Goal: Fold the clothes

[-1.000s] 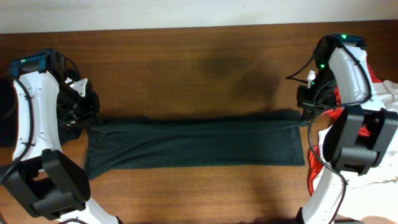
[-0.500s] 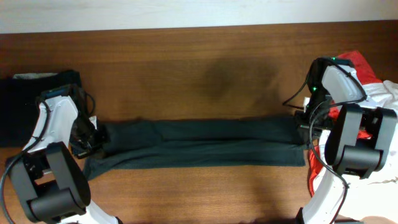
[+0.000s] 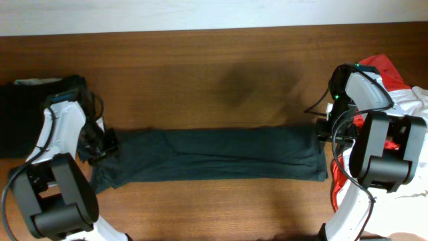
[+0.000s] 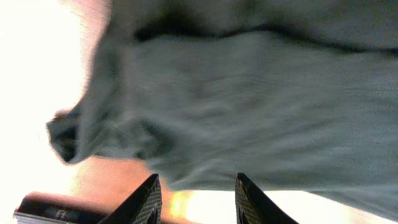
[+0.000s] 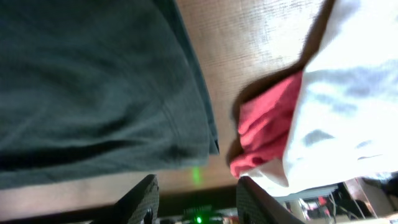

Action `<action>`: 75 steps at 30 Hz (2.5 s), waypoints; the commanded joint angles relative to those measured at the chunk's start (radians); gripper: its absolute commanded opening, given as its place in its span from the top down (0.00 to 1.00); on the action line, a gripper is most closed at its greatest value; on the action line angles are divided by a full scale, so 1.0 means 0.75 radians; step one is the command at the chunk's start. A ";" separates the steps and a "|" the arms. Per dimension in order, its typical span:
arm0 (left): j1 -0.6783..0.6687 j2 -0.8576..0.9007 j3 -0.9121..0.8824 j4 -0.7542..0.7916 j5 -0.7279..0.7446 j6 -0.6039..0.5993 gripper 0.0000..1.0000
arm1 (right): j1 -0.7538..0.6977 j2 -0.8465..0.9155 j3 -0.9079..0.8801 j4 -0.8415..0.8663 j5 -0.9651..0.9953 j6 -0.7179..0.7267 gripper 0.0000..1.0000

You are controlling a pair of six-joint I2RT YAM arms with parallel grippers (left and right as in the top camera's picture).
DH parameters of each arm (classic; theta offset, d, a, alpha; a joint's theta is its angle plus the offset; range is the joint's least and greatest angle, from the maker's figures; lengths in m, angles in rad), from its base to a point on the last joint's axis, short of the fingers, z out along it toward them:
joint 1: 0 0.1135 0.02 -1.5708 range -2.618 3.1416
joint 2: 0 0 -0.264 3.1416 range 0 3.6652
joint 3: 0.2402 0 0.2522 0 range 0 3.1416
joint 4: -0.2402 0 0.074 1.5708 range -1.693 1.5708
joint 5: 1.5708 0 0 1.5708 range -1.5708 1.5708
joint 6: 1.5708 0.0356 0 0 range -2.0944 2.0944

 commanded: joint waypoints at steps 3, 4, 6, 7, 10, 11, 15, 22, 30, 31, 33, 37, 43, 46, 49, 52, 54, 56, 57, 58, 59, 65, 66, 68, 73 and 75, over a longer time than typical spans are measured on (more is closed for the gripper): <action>-0.295 -0.035 0.087 0.242 0.155 0.051 0.61 | -0.003 -0.029 -0.011 0.059 -0.073 0.005 0.55; -0.339 -0.035 0.087 0.302 0.155 0.046 0.61 | -0.003 -0.029 -0.011 0.061 -0.073 0.004 0.55; -0.418 -0.035 0.087 0.394 0.116 0.004 0.61 | -0.003 -0.029 -0.011 0.061 -0.072 0.004 0.54; -0.438 -0.034 0.087 0.401 0.079 -0.049 0.60 | -0.003 -0.029 -0.011 0.061 -0.073 0.004 0.54; -0.474 -0.014 0.087 0.424 0.056 -0.074 0.58 | -0.003 -0.029 -0.011 0.065 -0.073 0.000 0.54; -0.489 0.002 0.086 0.428 0.056 -0.075 0.58 | -0.003 -0.029 -0.011 0.066 -0.073 0.000 0.54; -0.532 0.068 0.086 0.417 0.060 -0.079 0.57 | -0.003 -0.029 -0.011 0.060 -0.057 -0.001 0.54; -0.577 0.148 0.078 0.339 0.058 -0.079 0.57 | -0.038 -0.032 -0.010 0.059 -0.047 -0.036 0.50; -0.570 0.133 0.103 0.234 0.106 -0.079 0.56 | -0.201 -0.051 -0.065 0.101 -0.362 -0.394 0.25; -0.558 0.092 0.125 0.220 0.104 -0.078 0.55 | -0.200 -0.051 -0.113 0.143 -0.359 -0.394 0.25; -0.511 0.004 0.140 0.219 0.104 -0.078 0.50 | -0.200 -0.051 -0.199 0.223 -0.368 -0.396 0.26; -0.452 -0.034 0.140 0.220 0.105 -0.078 0.48 | -0.185 -0.051 -0.320 0.370 -0.488 -0.484 0.28; -0.441 -0.034 0.140 0.219 0.105 -0.078 0.42 | -0.083 -0.051 -0.336 0.494 -0.490 -0.483 0.56; -0.441 -0.034 0.140 0.211 0.105 -0.078 0.42 | -0.081 -0.051 -0.336 0.495 -0.397 -0.438 0.87; -0.441 -0.034 0.140 0.194 0.104 -0.078 0.42 | -0.107 -0.051 -0.329 0.489 -0.238 -0.296 0.96; -0.441 -0.034 0.140 0.179 0.083 -0.078 0.42 | -0.171 -0.053 -0.227 0.389 -0.073 -0.140 0.96; -0.441 -0.034 0.140 0.152 0.007 -0.078 0.42 | -0.218 -0.071 -0.093 0.265 -0.074 -0.122 0.96; -0.434 -0.034 0.140 0.134 -0.061 -0.078 0.41 | -0.178 -0.135 -0.007 0.170 -0.122 -0.144 0.96; -0.424 -0.034 0.140 0.130 -0.071 -0.078 0.41 | -0.144 -0.162 -0.006 0.153 -0.122 -0.147 0.96; -0.414 -0.034 0.140 0.130 -0.066 -0.078 0.41 | -0.094 -0.189 -0.006 0.130 -0.122 -0.147 0.96; -0.404 -0.034 0.140 0.129 -0.066 -0.078 0.41 | -0.045 -0.204 -0.007 0.110 -0.123 -0.141 0.96; -0.389 -0.034 0.140 0.121 -0.066 -0.078 0.38 | 0.436 -0.219 -0.010 0.104 -0.139 0.034 0.96; -0.389 -0.034 0.140 0.120 -0.066 -0.078 0.38 | 0.502 -0.219 -0.010 0.127 -0.139 0.069 0.96; -0.389 -0.034 0.140 0.117 -0.066 -0.078 0.38 | 0.605 -0.217 -0.010 0.165 -0.137 0.117 0.95; -0.389 -0.034 0.140 0.109 -0.066 -0.078 0.37 | 0.801 -0.146 -0.010 0.276 -0.148 0.242 0.89; -0.389 -0.034 0.140 0.110 -0.066 -0.078 0.38 | 0.835 -0.144 -0.010 0.336 -0.183 0.242 0.79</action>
